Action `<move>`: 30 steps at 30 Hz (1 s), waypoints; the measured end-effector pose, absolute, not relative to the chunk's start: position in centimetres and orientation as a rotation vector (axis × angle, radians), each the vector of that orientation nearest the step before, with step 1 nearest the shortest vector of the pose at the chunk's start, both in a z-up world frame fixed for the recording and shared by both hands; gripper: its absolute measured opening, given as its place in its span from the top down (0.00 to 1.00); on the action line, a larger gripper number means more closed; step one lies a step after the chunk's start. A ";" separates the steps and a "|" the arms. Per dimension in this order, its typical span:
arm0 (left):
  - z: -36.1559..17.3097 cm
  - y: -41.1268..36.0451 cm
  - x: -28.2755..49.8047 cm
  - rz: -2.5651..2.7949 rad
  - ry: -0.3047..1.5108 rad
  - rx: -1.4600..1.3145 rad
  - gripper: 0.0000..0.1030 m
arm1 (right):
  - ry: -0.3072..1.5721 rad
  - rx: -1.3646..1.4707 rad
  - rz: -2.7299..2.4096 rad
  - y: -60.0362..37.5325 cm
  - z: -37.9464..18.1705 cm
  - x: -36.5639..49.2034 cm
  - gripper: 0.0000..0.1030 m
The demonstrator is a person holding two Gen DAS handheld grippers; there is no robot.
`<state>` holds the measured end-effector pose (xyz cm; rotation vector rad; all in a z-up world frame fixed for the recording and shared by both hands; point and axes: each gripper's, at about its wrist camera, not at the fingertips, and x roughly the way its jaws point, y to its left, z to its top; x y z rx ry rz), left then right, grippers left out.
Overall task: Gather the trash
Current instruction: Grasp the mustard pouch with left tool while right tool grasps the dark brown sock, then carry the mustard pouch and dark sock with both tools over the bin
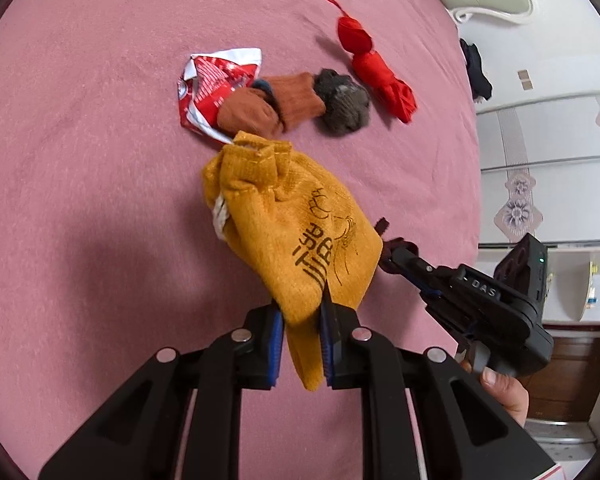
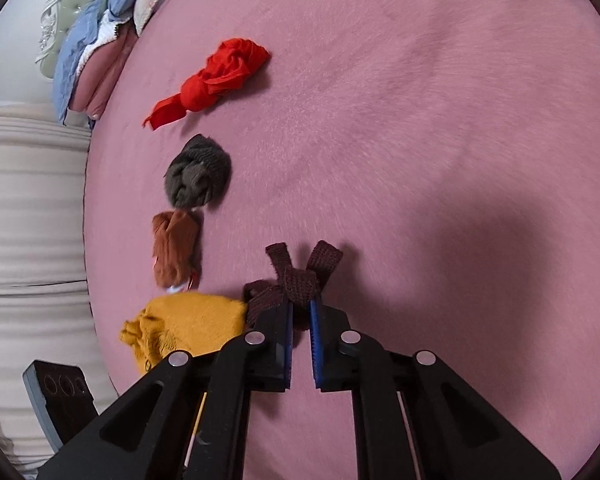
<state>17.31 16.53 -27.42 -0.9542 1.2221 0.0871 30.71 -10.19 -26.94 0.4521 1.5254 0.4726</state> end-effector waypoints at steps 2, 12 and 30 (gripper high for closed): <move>-26.8 15.5 16.7 0.074 1.230 -0.934 0.85 | 1.519 0.462 0.474 -10.8 -26.2 29.7 0.93; -23.6 9.1 13.8 -0.064 1.270 -0.848 0.85 | 1.477 0.528 0.415 -16.6 -22.5 23.3 0.93; -19.9 -4.3 13.0 -0.273 1.329 -0.692 0.85 | 1.332 0.642 0.260 -31.0 -17.6 16.0 0.93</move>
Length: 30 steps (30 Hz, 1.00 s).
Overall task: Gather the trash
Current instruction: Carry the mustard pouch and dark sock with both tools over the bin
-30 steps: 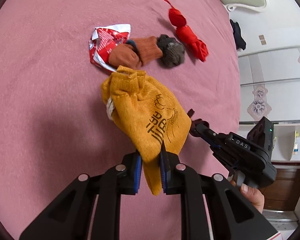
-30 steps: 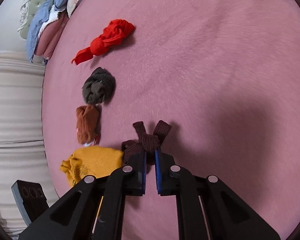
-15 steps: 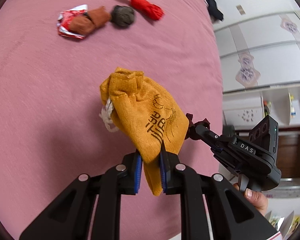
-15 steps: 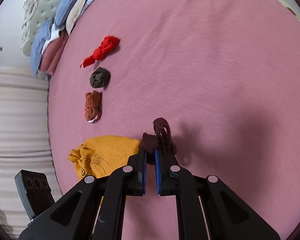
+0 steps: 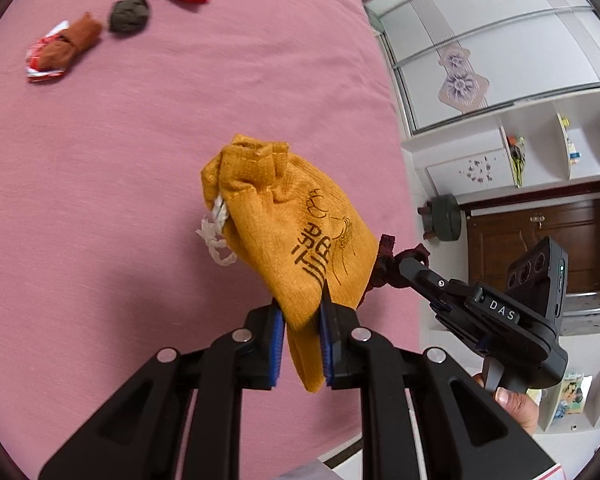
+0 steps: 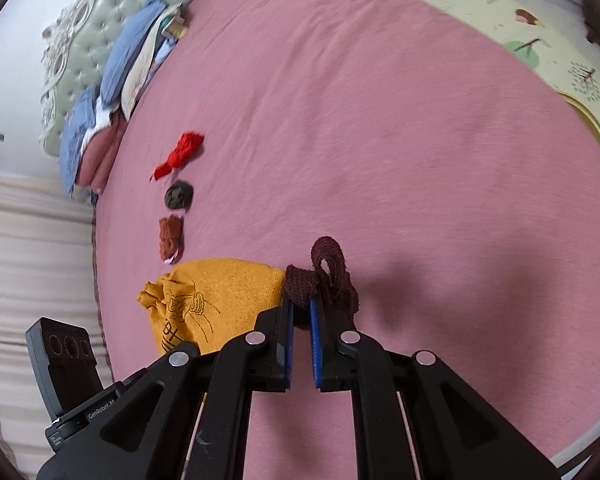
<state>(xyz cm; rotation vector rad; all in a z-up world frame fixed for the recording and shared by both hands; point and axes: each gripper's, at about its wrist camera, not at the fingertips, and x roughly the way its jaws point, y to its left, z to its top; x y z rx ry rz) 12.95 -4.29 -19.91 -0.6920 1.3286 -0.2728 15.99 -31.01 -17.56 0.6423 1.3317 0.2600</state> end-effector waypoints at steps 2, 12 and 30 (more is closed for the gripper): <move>-19.7 -6.6 13.3 -0.290 1.341 -0.684 0.85 | 1.321 0.664 0.245 -32.9 -17.4 15.7 0.93; -18.5 -18.6 15.1 -0.328 1.362 -0.631 0.85 | 1.266 0.675 0.230 -43.5 -15.7 15.7 0.93; -21.1 -41.1 21.4 -0.480 1.488 -0.493 0.85 | 1.249 0.723 0.079 -63.3 -18.1 16.8 0.93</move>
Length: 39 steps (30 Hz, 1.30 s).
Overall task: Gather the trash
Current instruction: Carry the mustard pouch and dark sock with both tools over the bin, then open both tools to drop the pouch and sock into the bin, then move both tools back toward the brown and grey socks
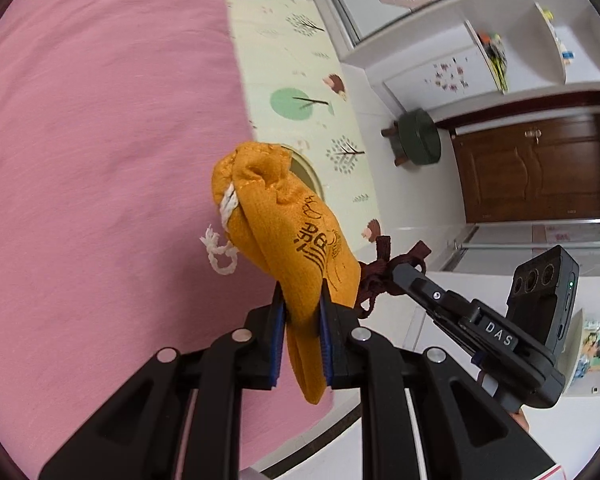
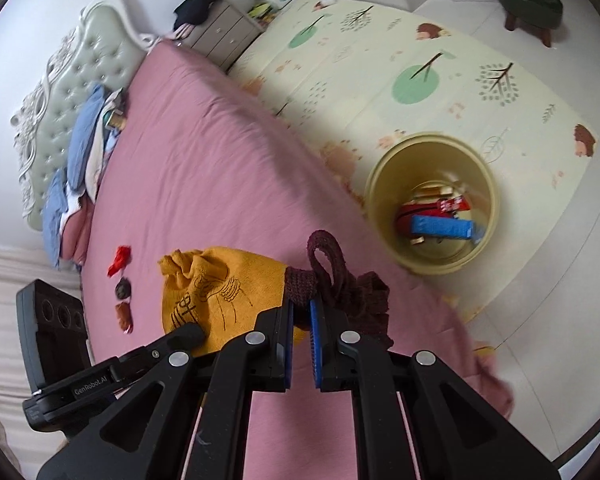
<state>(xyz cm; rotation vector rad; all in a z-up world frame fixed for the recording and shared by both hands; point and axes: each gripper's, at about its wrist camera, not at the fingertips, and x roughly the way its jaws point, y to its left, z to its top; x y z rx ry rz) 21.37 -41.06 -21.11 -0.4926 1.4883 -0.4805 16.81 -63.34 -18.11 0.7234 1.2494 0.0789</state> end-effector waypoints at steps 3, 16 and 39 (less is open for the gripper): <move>-21.5 -43.9 22.7 -0.504 1.502 -0.454 0.85 | 1.245 0.741 0.055 -65.7 -18.6 17.2 0.93; -21.7 -52.4 30.0 -0.583 1.517 -0.299 0.25 | 1.265 0.759 -0.046 -72.4 -20.6 22.4 0.61; -20.2 -47.0 28.8 -0.487 1.487 -0.262 0.22 | 1.261 0.686 0.060 -66.8 -18.0 22.4 0.61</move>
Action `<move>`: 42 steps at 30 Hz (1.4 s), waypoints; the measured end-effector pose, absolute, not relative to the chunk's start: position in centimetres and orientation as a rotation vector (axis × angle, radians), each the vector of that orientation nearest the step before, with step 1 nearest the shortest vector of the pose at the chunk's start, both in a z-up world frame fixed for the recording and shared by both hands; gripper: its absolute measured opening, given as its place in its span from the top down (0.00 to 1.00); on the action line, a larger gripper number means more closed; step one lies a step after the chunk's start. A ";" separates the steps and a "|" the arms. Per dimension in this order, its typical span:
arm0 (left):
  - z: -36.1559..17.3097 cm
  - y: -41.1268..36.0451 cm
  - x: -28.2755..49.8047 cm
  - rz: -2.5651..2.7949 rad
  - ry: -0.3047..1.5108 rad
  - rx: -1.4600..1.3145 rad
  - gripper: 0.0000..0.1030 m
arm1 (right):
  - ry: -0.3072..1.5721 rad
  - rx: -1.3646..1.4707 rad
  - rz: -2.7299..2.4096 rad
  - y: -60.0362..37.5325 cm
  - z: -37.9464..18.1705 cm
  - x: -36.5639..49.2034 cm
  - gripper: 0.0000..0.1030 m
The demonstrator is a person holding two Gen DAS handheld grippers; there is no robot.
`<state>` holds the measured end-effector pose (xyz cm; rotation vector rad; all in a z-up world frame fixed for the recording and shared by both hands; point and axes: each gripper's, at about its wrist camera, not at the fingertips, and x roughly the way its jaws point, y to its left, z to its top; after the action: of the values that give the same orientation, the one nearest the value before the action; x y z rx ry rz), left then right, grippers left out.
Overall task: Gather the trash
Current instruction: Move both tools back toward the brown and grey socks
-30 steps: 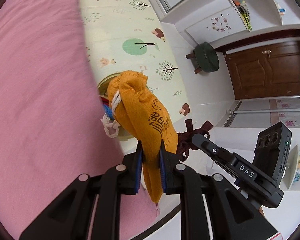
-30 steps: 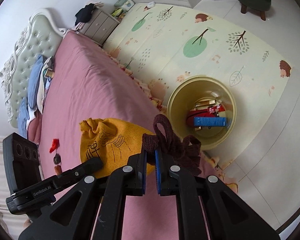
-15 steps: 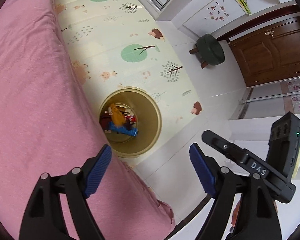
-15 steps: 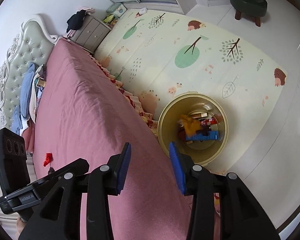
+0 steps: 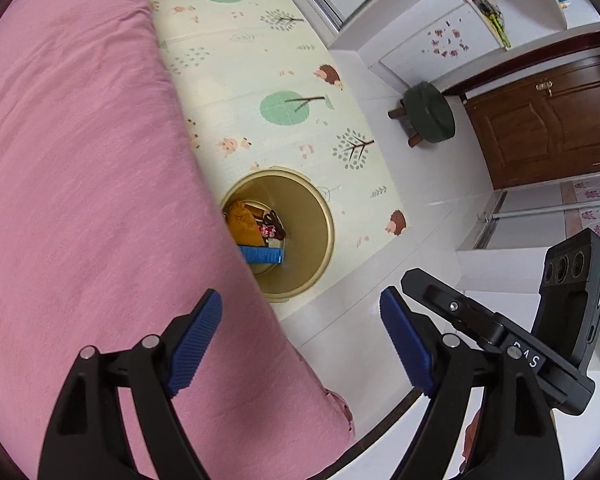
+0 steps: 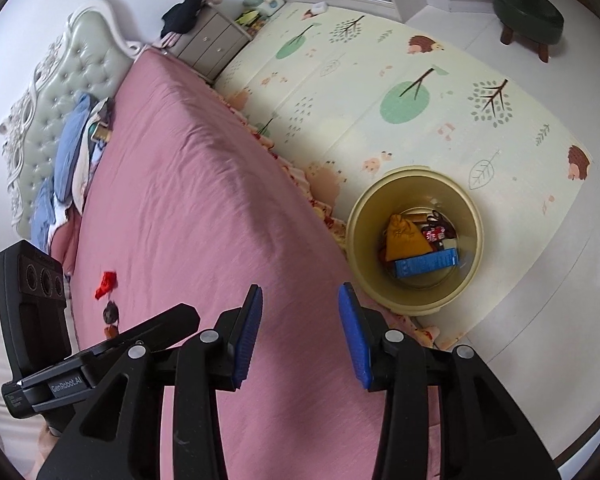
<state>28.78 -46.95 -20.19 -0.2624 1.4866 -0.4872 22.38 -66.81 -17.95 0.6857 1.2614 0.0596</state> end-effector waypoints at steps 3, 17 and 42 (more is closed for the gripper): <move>-19.7 -44.2 27.4 -0.467 1.474 -0.295 0.22 | 1.269 0.663 0.084 -64.6 -17.3 21.9 0.61; -17.9 -27.4 20.7 -0.327 1.401 -0.369 0.22 | 1.335 0.570 0.213 -49.2 -16.4 19.1 0.61; -17.2 1.3 10.2 -0.149 1.315 -0.301 0.20 | 1.393 0.440 0.389 -20.2 -17.1 13.4 0.54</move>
<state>10.25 1.30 -17.15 -0.3009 1.3147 -0.1494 13.39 -20.17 -17.06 0.4404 1.3929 0.3892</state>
